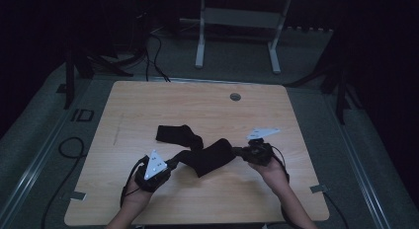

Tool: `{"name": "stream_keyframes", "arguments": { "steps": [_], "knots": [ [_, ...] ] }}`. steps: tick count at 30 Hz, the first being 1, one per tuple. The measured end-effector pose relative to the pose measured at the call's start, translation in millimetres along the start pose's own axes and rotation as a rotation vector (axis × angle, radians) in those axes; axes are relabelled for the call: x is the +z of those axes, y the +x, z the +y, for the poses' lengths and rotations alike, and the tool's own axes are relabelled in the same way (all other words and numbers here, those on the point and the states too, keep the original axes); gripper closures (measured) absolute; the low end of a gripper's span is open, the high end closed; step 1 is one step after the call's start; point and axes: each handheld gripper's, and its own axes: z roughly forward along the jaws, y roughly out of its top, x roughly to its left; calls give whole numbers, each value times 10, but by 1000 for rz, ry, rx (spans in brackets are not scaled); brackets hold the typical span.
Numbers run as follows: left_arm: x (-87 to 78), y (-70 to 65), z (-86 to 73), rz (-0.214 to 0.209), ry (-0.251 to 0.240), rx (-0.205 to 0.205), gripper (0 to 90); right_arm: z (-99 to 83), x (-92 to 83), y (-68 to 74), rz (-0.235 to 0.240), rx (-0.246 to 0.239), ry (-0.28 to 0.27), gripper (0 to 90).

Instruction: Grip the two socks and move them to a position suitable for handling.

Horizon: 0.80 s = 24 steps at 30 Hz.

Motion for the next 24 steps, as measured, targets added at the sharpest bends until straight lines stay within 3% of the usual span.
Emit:
{"name": "stream_keyframes", "arguments": {
  "steps": [7,10,14,16,19,20,21,24],
  "knots": [
    [-48,-182,-162,-60,27,35,851,-478,-478,14,12,105,-32,882],
    [21,-297,-251,-104,72,70,849,-701,-537,46,0,130,-8,882],
    [82,-396,-306,-169,114,79,845,-898,-552,86,-3,151,24,880],
    [75,-440,-322,-171,114,92,843,-974,-544,101,-19,155,36,880],
    [73,-445,-342,-214,149,54,790,-1059,-522,102,-14,169,58,872],
    [75,-442,-354,-231,175,44,722,-1081,-516,101,-12,175,61,849],
    [66,-438,-372,-236,196,45,627,-1096,-511,103,-6,180,66,761],
    [-6,-399,-404,-237,190,25,593,-1101,-523,116,-6,179,70,647]
  ]
}}
